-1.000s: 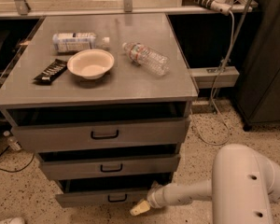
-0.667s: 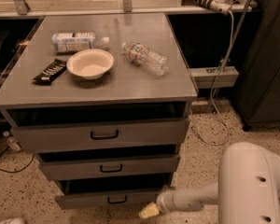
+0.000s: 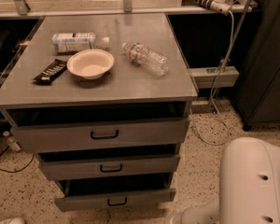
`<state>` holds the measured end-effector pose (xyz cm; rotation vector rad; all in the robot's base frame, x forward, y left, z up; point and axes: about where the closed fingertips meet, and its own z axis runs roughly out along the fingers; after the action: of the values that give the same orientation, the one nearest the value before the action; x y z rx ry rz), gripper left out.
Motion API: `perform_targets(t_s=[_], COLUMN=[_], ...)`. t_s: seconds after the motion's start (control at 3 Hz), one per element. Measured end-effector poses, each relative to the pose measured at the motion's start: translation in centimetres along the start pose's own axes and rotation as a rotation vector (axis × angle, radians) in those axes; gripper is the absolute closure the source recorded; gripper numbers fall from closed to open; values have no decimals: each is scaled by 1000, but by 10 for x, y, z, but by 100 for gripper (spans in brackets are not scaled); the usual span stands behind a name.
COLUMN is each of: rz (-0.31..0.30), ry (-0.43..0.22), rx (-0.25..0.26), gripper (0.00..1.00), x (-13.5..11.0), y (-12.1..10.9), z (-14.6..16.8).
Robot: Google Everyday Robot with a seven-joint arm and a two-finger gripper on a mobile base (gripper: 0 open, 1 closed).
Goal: Open bottom drawer
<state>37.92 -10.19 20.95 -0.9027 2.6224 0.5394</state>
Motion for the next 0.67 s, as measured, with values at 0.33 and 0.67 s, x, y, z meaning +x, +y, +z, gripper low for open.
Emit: perform_targets(t_s=[0.33,0.67], rz=[-26,-74], ry=[-63,-156], rx=[6,40], gripper=[0,0], x=[-27,-67], y=[-6,-14], z=[-2,-19])
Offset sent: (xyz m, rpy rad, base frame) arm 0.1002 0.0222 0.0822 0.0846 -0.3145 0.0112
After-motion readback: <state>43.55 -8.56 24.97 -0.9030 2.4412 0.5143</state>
